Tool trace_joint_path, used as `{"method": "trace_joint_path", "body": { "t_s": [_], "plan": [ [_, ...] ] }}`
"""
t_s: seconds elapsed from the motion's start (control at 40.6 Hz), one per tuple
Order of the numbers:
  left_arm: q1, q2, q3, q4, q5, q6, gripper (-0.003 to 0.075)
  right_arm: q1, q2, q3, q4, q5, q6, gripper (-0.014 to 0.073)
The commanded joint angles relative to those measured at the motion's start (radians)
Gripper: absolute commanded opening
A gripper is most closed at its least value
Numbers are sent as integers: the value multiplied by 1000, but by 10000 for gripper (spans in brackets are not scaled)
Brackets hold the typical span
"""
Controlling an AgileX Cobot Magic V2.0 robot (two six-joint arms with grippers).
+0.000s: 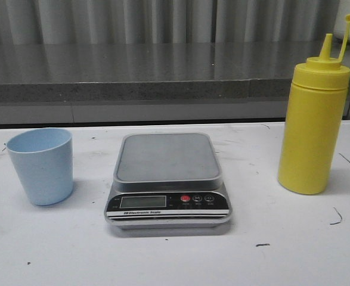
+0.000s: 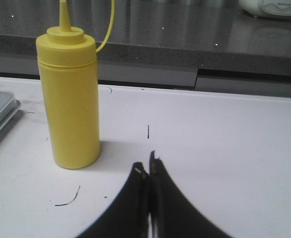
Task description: Pour seasoning into cup on scale with both arms
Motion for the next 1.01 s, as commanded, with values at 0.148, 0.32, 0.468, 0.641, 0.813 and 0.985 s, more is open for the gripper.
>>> {"method": "trace_joint_path", "body": {
  "t_s": [0.148, 0.32, 0.468, 0.641, 0.813, 0.985],
  "plan": [
    [0, -15, 25, -9, -80, -7, -20, -1, -16, -6, 2, -78, -10, -99],
    [0, -15, 25, -9, -80, -7, -20, -1, -16, -6, 2, -78, -10, -99],
    [0, -15, 25, -9, -80, -7, -20, -1, -16, -6, 2, -78, -10, -99],
    [0, -15, 25, -9, -80, -7, -20, -1, -16, -6, 2, -78, -10, -99],
    [0, -15, 25, -9, -87, -7, -20, -1, -16, -6, 2, -78, -10, -99],
    [0, -15, 25, -9, -123, -5, -20, -1, -16, -6, 2, -84, -10, -99]
  ]
}}
